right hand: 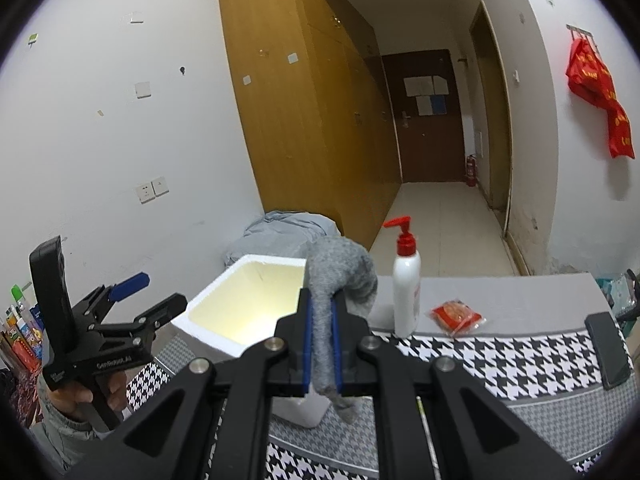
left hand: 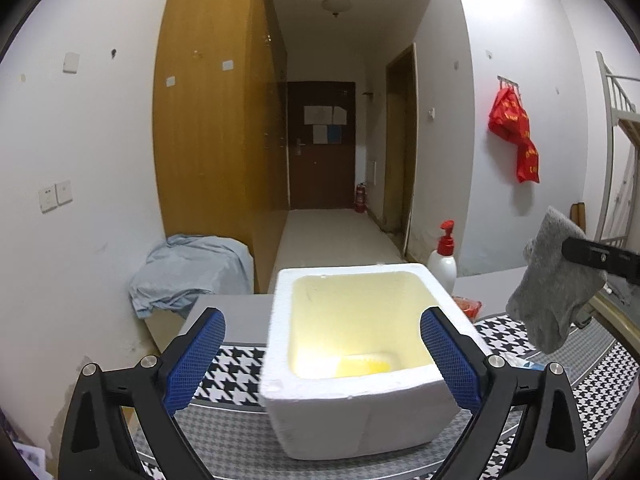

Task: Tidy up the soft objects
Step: 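Move the grey sock over the box opening and open the right gripper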

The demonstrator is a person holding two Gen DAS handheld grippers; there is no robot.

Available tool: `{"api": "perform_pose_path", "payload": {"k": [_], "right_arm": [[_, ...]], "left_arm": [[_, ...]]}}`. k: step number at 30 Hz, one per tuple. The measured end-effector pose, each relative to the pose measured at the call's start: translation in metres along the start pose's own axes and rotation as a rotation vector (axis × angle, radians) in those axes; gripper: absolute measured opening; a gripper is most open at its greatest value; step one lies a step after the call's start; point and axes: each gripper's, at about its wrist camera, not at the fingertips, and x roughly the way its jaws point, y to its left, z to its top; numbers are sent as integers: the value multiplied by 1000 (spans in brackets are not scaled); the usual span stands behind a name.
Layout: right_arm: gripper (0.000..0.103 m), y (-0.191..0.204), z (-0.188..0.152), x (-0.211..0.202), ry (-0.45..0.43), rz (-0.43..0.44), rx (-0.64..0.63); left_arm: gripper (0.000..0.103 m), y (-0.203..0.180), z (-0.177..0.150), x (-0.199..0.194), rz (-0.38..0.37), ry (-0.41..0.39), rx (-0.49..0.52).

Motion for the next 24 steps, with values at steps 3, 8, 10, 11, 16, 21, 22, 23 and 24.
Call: {"api": "perform_pose_path", "payload": {"k": [3, 8, 10, 11, 16, 21, 22, 23, 24], "right_arm": [[11, 9, 7, 6, -6, 12, -24], [11, 20, 17, 20, 0, 34, -44], [11, 26, 20, 25, 0, 49, -51], [11, 29, 22, 28, -3, 55, -54], [11, 39, 28, 42, 0, 85, -64], [11, 51, 31, 61, 25, 110, -75], [11, 54, 31, 66, 34, 117, -75], [11, 56, 31, 70, 41, 122, -73], [12, 57, 30, 75, 51, 127, -70]], "left_arm": [[99, 6, 0, -1, 7, -2, -5], [99, 13, -3, -6, 17, -10, -4], [99, 17, -4, -8, 24, -13, -7], [99, 19, -5, -9, 31, -17, -8], [99, 29, -10, -12, 41, -19, -17], [99, 41, -19, -16, 55, -16, -31], [99, 45, -21, -17, 61, -15, -40], [99, 47, -22, -17, 63, -15, -46], [99, 50, -24, -18, 64, -14, -52]]}}
